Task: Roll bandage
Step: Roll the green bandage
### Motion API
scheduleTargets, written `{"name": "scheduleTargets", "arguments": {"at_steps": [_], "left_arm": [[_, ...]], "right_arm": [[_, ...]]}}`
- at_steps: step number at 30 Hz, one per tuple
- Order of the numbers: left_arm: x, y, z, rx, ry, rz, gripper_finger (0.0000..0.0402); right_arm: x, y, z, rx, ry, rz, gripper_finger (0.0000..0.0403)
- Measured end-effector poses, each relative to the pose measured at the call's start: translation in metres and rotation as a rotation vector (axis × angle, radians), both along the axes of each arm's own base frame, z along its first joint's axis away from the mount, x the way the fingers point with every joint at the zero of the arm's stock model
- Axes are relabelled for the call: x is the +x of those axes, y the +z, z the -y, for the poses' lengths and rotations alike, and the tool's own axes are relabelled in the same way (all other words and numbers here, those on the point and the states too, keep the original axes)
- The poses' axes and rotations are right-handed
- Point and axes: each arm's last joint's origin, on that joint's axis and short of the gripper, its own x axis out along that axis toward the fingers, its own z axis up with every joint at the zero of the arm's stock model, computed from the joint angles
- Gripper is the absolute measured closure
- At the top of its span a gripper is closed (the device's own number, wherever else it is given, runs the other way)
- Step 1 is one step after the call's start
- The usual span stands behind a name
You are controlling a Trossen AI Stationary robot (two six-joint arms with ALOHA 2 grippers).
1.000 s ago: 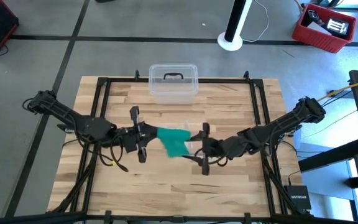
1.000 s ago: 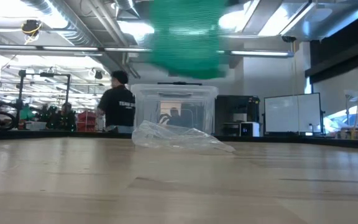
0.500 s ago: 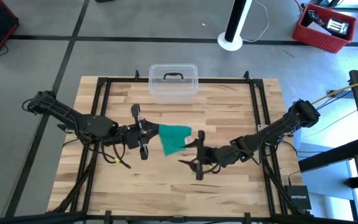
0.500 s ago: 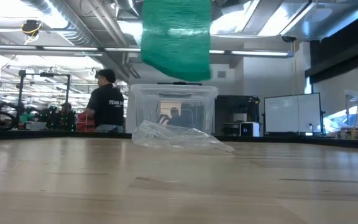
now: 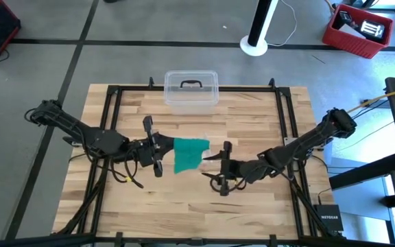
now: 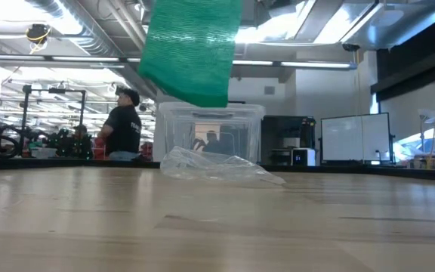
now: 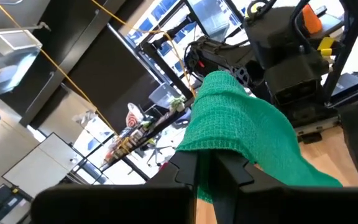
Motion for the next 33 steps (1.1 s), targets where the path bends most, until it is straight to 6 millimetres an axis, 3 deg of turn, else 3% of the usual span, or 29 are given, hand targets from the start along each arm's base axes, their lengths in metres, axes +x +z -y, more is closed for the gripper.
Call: {"name": "scheduleTargets", "arguments": {"at_steps": [5,12,16,19,22,27,33], "left_arm": [[0.000,0.000,0.000,-0.025,-0.012,0.007,0.0389],[0.000,0.000,0.002,-0.040,-0.025,0.011,0.0389],[0.000,0.000,0.002,-0.053,-0.026,0.014,0.0389],[0.000,0.000,0.002,-0.068,-0.027,0.014,0.0389],[-0.001,0.000,0.003,-0.079,-0.035,0.015,0.0389],[-0.004,-0.001,0.011,-0.069,-0.072,0.010,0.0389],[-0.012,0.000,0.026,-0.090,-0.141,0.014,0.0389]], "right_arm": [[0.010,-0.027,0.009,0.005,-0.035,0.030,0.0165],[0.023,-0.037,0.022,0.143,0.051,0.258,0.0165],[0.036,-0.054,0.025,0.141,0.075,0.227,0.0165],[0.041,-0.054,0.026,0.119,0.078,0.227,0.0170],[0.042,-0.051,0.026,0.041,0.052,0.238,0.0214],[0.041,-0.052,0.028,-0.106,0.010,0.200,0.0374],[0.040,-0.058,0.032,-0.222,-0.121,0.130,0.0396]]}}
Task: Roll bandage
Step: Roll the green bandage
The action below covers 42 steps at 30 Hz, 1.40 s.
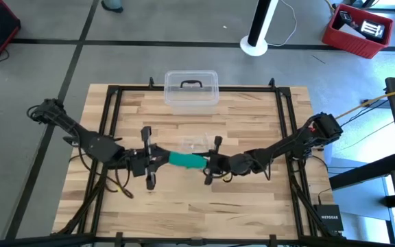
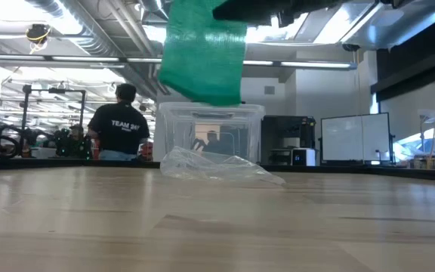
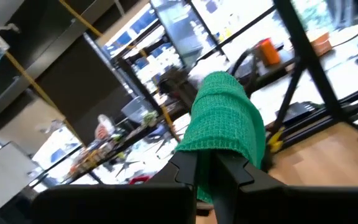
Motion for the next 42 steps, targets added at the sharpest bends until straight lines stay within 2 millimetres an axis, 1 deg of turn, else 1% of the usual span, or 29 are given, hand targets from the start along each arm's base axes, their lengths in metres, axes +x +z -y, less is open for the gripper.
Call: {"name": "scheduleTargets", "arguments": {"at_steps": [4,7,11,16,18,25,29,35,38,42], "left_arm": [[-0.004,-0.001,0.009,-0.036,-0.092,-0.004,0.0389],[-0.008,-0.004,0.017,-0.063,-0.156,-0.029,0.0389],[-0.013,-0.011,0.025,-0.106,-0.227,-0.094,0.0389],[-0.014,-0.016,0.028,-0.179,-0.286,-0.145,0.0389],[-0.013,-0.021,0.030,-0.193,-0.283,-0.180,0.0389],[0.000,-0.047,0.028,-0.264,-0.207,-0.355,0.0389],[0.008,-0.059,0.023,-0.304,-0.145,-0.420,0.0389],[0.021,-0.072,0.007,-0.371,-0.032,-0.488,0.0389],[0.025,-0.075,-0.005,-0.404,0.026,-0.504,0.0389],[0.031,-0.076,-0.019,-0.420,0.103,-0.490,0.0389]], "right_arm": [[0.000,0.000,0.004,-0.060,-0.079,-0.013,0.0394],[-0.002,0.004,0.007,-0.115,-0.130,-0.022,0.0399],[-0.008,0.018,0.010,-0.144,-0.160,-0.003,0.0399],[-0.014,0.033,0.013,-0.182,-0.179,0.023,0.0399],[-0.018,0.040,0.014,-0.202,-0.179,0.030,0.0400],[-0.030,0.066,0.018,-0.268,-0.194,0.064,0.0401],[-0.033,0.084,0.018,-0.290,-0.183,0.098,0.0401],[-0.036,0.110,0.000,-0.367,-0.112,0.141,0.0401],[-0.040,0.123,-0.014,-0.379,-0.070,0.172,0.0401],[-0.047,0.136,-0.035,-0.399,0.047,0.202,0.0401]]}}
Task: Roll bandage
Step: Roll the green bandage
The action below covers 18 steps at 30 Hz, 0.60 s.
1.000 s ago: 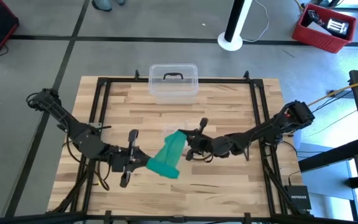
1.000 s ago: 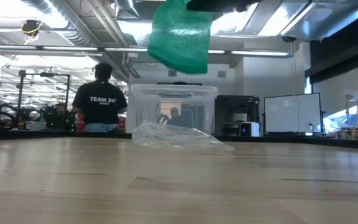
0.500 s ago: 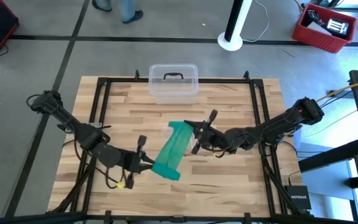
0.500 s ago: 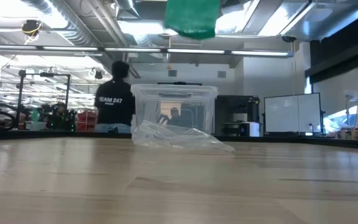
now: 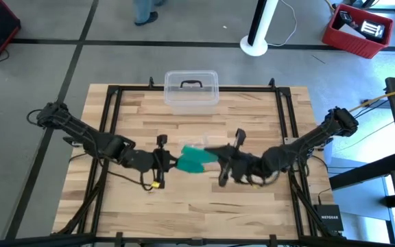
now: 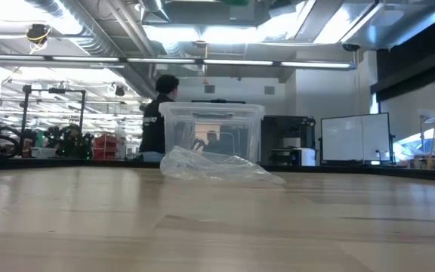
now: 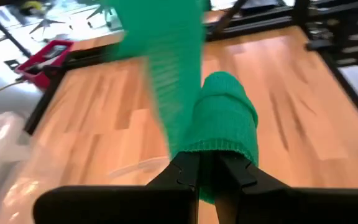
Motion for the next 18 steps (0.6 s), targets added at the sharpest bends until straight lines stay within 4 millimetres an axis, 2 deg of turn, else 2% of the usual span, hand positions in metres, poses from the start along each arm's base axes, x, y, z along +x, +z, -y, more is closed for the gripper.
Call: {"name": "scheduleTargets", "arguments": {"at_steps": [4,8,12,18], "left_arm": [[0.007,0.000,-0.018,-0.016,0.077,0.007,0.0389],[0.013,0.005,-0.032,0.000,0.160,0.060,0.0389],[0.015,0.014,-0.041,0.031,0.171,0.120,0.0389],[0.010,0.037,-0.043,0.088,0.141,0.264,0.0389]], "right_arm": [[-0.005,0.008,-0.023,-0.007,0.153,0.018,0.0401],[0.000,0.001,-0.044,0.019,0.255,-0.003,0.0401],[0.009,-0.019,-0.059,0.062,0.320,-0.085,0.0400],[0.026,-0.057,-0.072,0.149,0.350,-0.218,0.0400]]}}
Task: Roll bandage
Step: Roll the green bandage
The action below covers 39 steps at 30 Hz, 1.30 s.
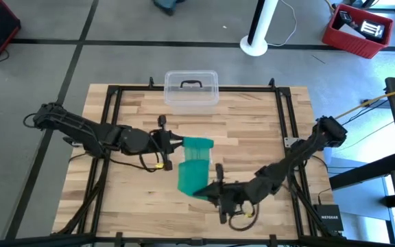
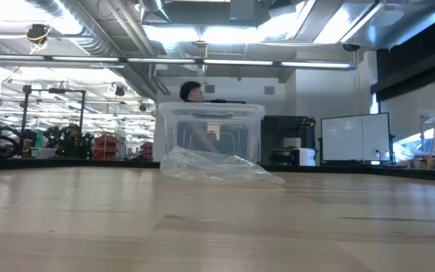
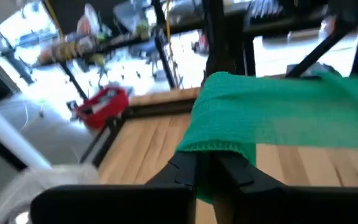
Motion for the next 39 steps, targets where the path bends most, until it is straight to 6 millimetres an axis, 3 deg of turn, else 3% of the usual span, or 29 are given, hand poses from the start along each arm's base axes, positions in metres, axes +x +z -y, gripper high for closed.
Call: {"name": "scheduleTargets", "arguments": {"at_steps": [6,10,15,19,23,27,32,39], "left_arm": [[-0.002,0.008,0.008,0.076,-0.061,0.048,0.0389],[-0.003,0.008,0.013,0.105,-0.079,0.044,0.0389],[-0.005,0.007,0.020,0.168,-0.115,0.024,0.0389],[-0.006,0.004,0.021,0.183,-0.122,-0.015,0.0389],[-0.008,-0.001,0.021,0.189,-0.123,-0.066,0.0389],[-0.008,-0.003,0.020,0.185,-0.119,-0.081,0.0389],[-0.008,-0.003,0.020,0.182,-0.117,-0.081,0.0389],[-0.008,-0.003,0.020,0.180,-0.117,-0.079,0.0389]], "right_arm": [[0.014,-0.027,0.000,-0.018,-0.108,-0.062,0.0400],[0.024,-0.037,0.010,0.060,-0.155,-0.112,0.0385],[0.032,-0.040,0.025,0.285,-0.198,-0.160,0.0303],[0.033,-0.036,0.025,0.309,-0.220,-0.140,0.0222],[0.031,-0.013,0.019,0.211,-0.244,-0.103,0.0159],[0.029,0.001,0.013,0.006,-0.287,-0.140,0.0124],[0.027,0.005,0.012,-0.221,-0.306,-0.176,0.0114],[0.012,0.008,-0.007,-0.524,-0.319,-0.186,0.0114]]}}
